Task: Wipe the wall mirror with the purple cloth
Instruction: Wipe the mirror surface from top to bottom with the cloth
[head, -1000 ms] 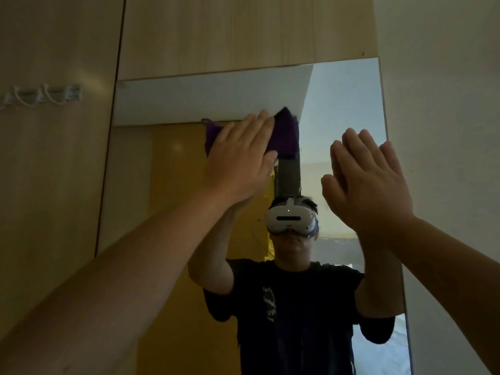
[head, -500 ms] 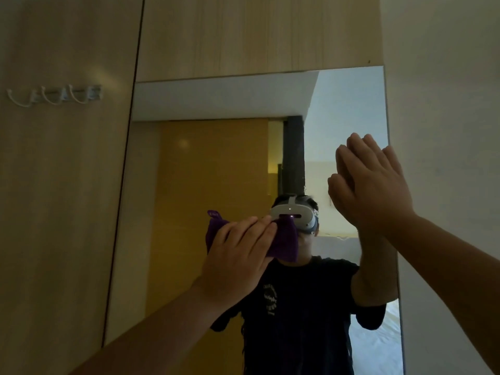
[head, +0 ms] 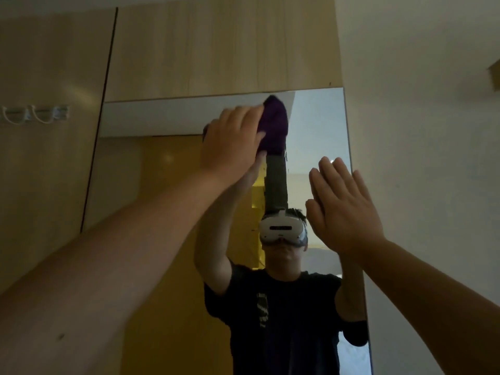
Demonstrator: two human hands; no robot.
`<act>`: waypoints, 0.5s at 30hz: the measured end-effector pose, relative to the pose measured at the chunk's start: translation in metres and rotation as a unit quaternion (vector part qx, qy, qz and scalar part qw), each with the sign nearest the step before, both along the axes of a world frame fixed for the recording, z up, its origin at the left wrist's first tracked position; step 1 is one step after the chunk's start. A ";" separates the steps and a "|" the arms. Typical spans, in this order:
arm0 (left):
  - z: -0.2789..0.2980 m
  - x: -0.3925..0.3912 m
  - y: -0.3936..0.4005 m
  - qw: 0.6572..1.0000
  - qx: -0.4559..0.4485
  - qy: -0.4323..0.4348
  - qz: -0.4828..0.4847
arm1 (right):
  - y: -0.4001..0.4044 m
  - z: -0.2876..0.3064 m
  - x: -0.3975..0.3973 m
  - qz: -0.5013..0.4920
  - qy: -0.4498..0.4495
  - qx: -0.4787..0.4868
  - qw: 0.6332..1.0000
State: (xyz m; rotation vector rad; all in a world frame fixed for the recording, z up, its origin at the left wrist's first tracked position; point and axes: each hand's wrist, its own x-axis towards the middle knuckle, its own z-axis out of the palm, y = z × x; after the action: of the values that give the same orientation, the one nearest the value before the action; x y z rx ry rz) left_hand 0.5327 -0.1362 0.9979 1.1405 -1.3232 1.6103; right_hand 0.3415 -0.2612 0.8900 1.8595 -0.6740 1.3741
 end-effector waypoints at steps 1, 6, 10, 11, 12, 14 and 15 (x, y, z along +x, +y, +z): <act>0.021 -0.009 -0.002 1.000 0.000 0.009 0.002 | 0.000 0.000 0.000 -0.002 0.001 -0.002 1.000; 0.089 -0.040 -0.014 0.998 0.009 0.027 0.051 | -0.003 0.000 0.000 0.002 0.001 -0.004 1.000; 0.090 -0.039 -0.030 0.994 0.085 0.033 0.061 | -0.006 0.001 0.000 0.018 -0.005 -0.007 1.000; 0.086 -0.037 -0.034 0.993 0.096 0.029 0.060 | -0.007 0.001 0.000 0.023 -0.008 -0.010 1.000; 0.079 -0.034 -0.036 0.993 0.102 0.021 0.062 | -0.007 0.001 0.000 0.029 -0.011 -0.011 0.999; 0.065 -0.029 -0.035 0.991 0.115 0.004 0.068 | -0.008 0.001 0.001 0.043 -0.016 -0.013 0.999; 0.055 -0.028 -0.033 0.990 0.124 -0.005 0.070 | -0.008 0.001 0.001 0.048 -0.018 -0.014 0.999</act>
State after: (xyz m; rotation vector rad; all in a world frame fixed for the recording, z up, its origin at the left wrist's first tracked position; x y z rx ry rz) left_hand 0.5048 -0.1696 1.0532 1.4042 -1.5102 1.5822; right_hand 0.3424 -0.2694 0.8911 1.8700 -0.5870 1.4732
